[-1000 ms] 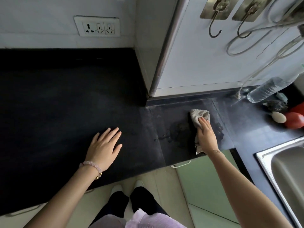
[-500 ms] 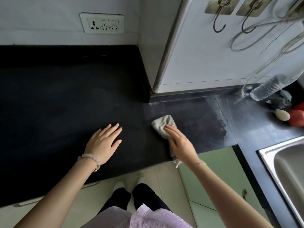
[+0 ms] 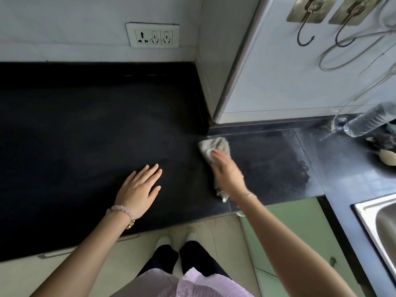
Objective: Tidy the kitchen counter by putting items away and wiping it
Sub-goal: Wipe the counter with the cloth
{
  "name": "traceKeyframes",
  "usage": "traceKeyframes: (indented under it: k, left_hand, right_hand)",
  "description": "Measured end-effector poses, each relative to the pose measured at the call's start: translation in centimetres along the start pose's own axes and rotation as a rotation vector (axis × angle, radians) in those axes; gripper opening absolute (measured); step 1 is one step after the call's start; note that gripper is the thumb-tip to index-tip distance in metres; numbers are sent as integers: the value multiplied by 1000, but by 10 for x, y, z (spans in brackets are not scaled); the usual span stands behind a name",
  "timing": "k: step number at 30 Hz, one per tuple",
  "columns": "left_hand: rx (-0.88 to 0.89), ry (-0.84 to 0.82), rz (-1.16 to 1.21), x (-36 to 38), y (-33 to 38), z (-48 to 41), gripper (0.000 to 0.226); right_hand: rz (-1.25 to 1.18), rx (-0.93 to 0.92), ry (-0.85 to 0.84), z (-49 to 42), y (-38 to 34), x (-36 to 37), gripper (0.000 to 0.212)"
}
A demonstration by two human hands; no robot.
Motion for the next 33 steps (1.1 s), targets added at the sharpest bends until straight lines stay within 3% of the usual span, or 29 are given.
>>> traceKeyframes:
  k: [3,7,12,15,18,22,24,28,33]
  left_hand:
    - [13,2,-17,5,-4,0,71]
    - [19,-31,-55,6,-2,-2,64]
    - [16,-23,-46,6,1,-2,60]
    - [-8,-23,-2,7,2,-2,52]
    - [-8,18,17,7,2,-1,54]
    - [-33,42,77,4,0,0,58]
    - [-46,13,98,4,0,-1,60]
    - [-29,7,93,2,1,-1,48]
    - [-33,65,27,1,1,-8,37]
  right_hand:
    - [34,-207,-114,40,-32,26,40]
    - [98,-252,-179,78,6,-4,43]
    - [91,116,19,64,80,-62,41]
    - [97,234,83,27,82,-57,42]
    - [123,134,142,-7,48,-33,38]
    - [102,-138,54,-10,-26,11,25]
    - [85,-245,6,14,-46,31,31]
    - [89,-283,-141,72,-20,30,44]
    - [100,-135,-45,93,56,-31,43]
Point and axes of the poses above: each hand's wrist, its own z-axis away from the middle knuckle, its own x-axis out of the palm, y = z × x, the point moved 5 cm from there along -z, towards the middle knuckle, and after that the axes turned 3 degrees about -z, right-handed, at the moved point
